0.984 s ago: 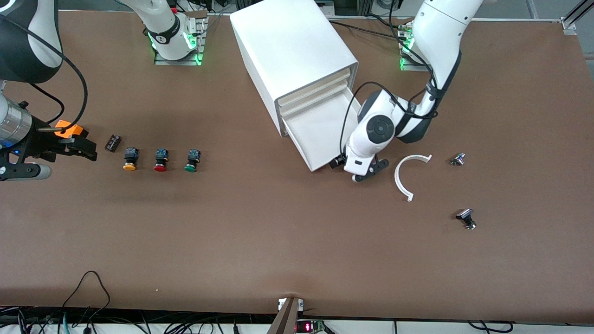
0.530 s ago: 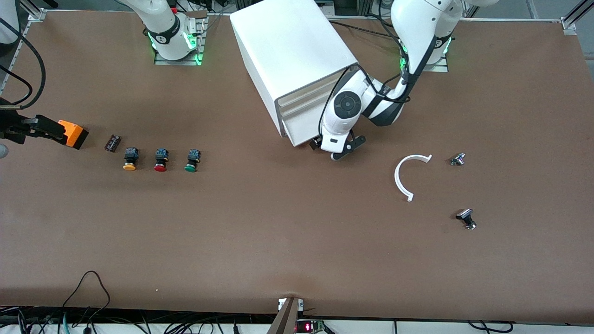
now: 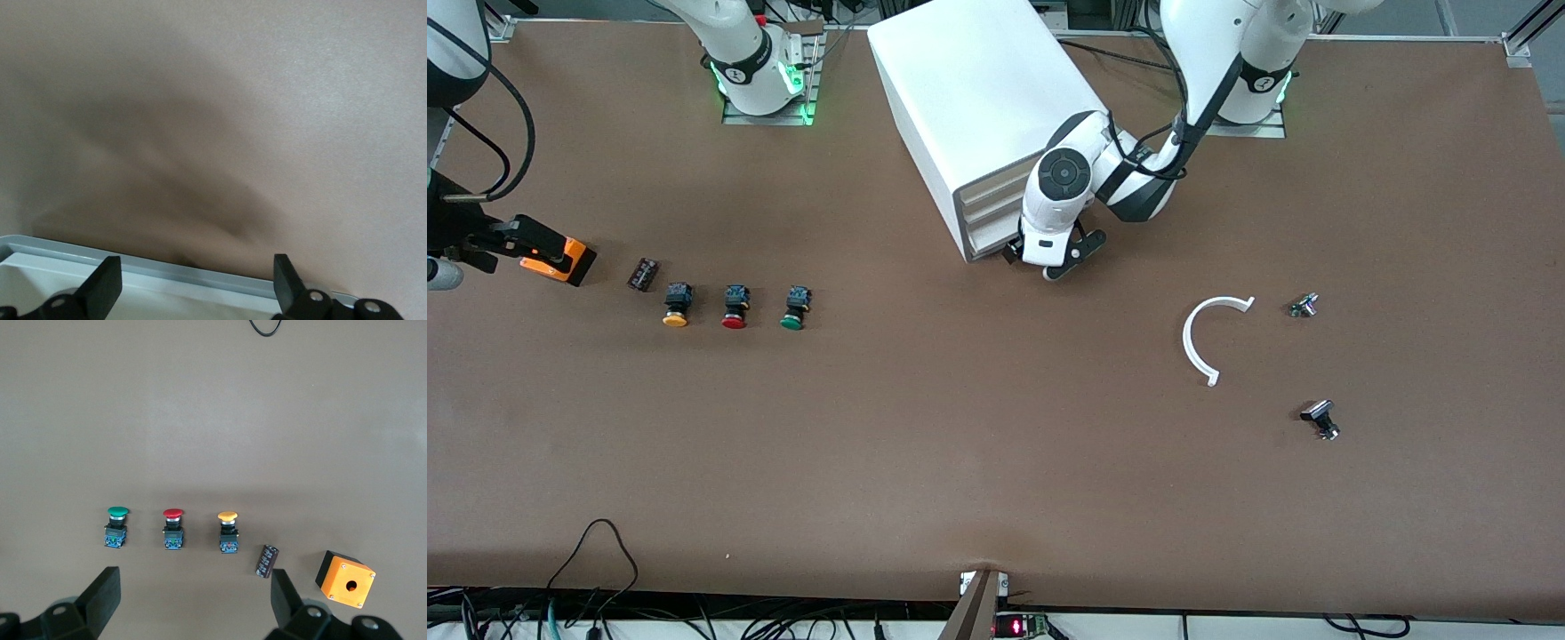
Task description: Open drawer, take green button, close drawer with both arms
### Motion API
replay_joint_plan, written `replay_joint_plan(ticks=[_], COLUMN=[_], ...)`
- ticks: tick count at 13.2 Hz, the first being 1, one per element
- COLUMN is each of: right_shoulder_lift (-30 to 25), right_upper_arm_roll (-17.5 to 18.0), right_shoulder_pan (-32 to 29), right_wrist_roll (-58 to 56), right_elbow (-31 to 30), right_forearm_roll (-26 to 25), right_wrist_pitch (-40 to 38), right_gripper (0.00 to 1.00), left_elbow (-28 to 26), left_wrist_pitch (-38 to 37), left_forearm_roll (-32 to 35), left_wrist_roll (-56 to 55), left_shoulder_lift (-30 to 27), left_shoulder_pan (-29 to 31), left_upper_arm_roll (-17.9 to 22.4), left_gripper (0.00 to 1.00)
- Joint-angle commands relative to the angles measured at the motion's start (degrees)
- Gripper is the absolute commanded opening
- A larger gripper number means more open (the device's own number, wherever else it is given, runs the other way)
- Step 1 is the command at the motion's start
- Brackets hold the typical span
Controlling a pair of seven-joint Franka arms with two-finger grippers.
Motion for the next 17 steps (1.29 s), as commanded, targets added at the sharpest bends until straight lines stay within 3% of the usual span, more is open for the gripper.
replay_joint_plan(ticks=[1,5,10,14,17], right_shoulder_lift=[-0.8,0.3,0.2,1.2,1.8], right_upper_arm_roll=[0.5,0.7,0.7,0.7,0.7], right_shoulder_pan=[0.5,0.6,0.6,0.6,0.0], right_wrist_roll=[-0.9,-0.9,-0.9,-0.9,-0.8], right_elbow=[-1.7,-1.7,-1.2,-1.3,-1.2], right_forearm_roll=[-0.3,-0.4,-0.3,-0.3,-0.4], right_wrist_pitch=[1.0,0.9,0.8,0.6,0.8], right_gripper=[1.00,1.00,1.00,1.00,1.00], left_elbow=[-1.3,2.7,4.4,11.5,11.7], left_wrist_pitch=[-0.7,-1.2,-3.4,-15.3,-20.9], left_forearm_roll=[-0.4,-0.3,-0.3,4.4,6.0], left_wrist_roll=[0.2,0.2,0.3,5.1,20.6], left_shoulder_lift=[-1.9,-5.0,-6.2,-12.5,-19.8], left_shoulder_pan=[0.6,8.5,9.5,16.4,23.0], left_upper_arm_roll=[0.3,3.5,3.7,4.2,4.2], left_gripper=[1.00,1.00,1.00,1.00,1.00])
